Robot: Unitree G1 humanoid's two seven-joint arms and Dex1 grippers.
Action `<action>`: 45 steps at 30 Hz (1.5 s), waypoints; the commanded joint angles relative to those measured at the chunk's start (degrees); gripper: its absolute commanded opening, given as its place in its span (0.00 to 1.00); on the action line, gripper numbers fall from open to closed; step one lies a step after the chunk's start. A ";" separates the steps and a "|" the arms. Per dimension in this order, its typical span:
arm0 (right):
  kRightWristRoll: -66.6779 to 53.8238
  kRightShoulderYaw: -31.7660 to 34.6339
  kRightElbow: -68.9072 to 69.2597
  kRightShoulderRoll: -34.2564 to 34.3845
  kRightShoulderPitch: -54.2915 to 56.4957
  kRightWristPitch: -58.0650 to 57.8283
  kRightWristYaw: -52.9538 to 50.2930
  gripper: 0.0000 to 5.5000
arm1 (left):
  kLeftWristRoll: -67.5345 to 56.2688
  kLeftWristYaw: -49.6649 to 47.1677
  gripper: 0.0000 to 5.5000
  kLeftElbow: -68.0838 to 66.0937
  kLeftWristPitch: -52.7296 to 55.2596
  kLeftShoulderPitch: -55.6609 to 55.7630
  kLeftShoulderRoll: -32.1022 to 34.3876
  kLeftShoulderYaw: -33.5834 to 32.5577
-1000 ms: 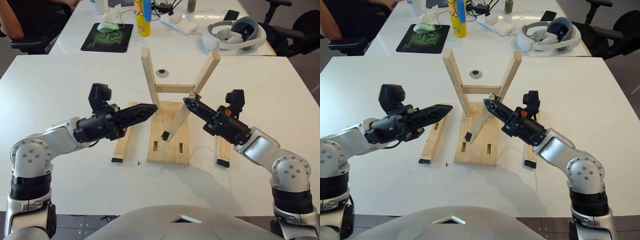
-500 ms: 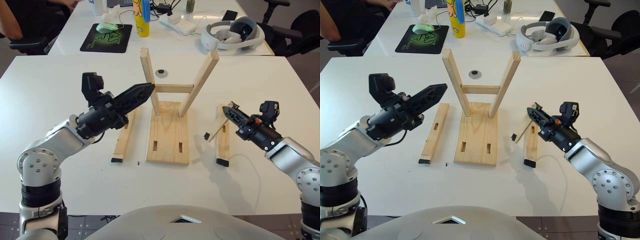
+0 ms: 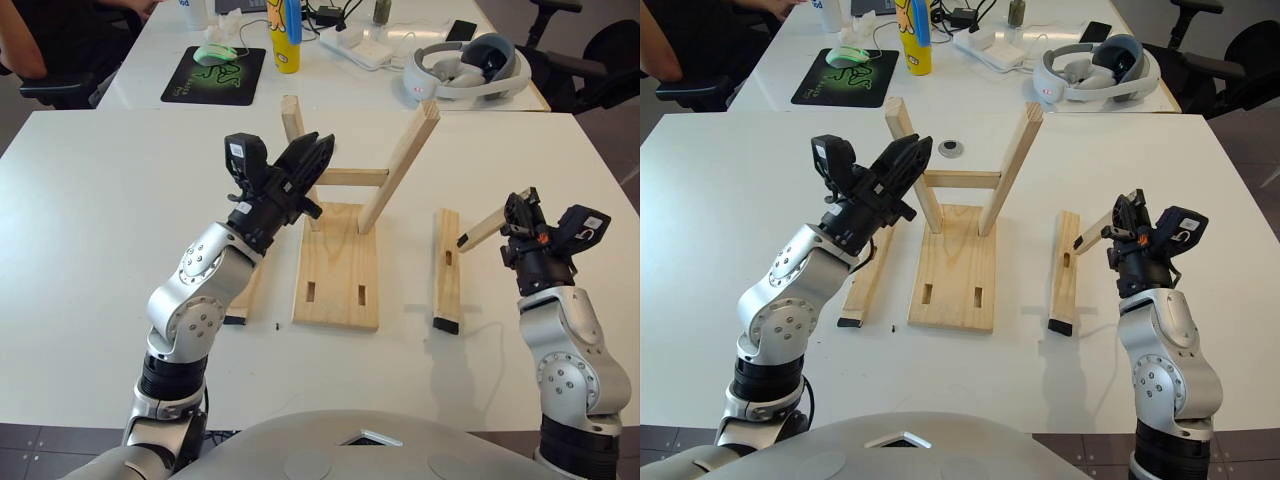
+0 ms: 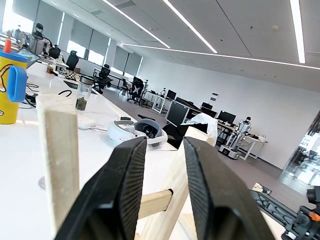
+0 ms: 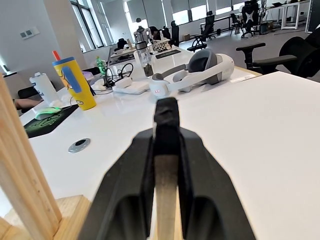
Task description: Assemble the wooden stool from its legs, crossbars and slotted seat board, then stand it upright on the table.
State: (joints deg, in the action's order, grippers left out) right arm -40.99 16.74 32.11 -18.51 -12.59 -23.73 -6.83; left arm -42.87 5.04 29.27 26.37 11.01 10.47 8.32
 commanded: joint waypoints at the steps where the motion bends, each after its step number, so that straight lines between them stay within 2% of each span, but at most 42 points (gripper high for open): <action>1: 1.56 0.52 3.10 4.42 -2.31 1.31 -1.86 0.08 | 3.55 0.37 0.25 -0.76 -0.69 -0.58 -1.60 0.57; 9: 5.96 -1.00 1.73 9.66 -1.32 4.00 -2.13 0.08 | 6.31 2.21 0.25 -0.86 -0.26 -0.62 -3.48 1.52; 21: 9.18 -1.78 -0.23 13.61 -2.13 5.68 -0.46 0.08 | 6.74 6.29 0.25 -0.36 1.58 -0.74 -3.21 2.01; 39: 13.81 -2.51 -1.67 15.22 -3.23 6.76 1.25 0.08 | 6.60 8.31 0.25 -0.19 3.66 -0.31 -3.61 1.69; 45: 17.87 -4.88 -2.42 14.68 -3.40 7.80 2.63 0.08 | 6.51 8.55 0.25 -0.24 4.07 0.12 -4.03 2.09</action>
State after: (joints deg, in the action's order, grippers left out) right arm -25.04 13.04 30.52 -3.47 -15.64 -16.13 -4.95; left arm -36.78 13.24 28.69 29.68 10.57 6.88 10.10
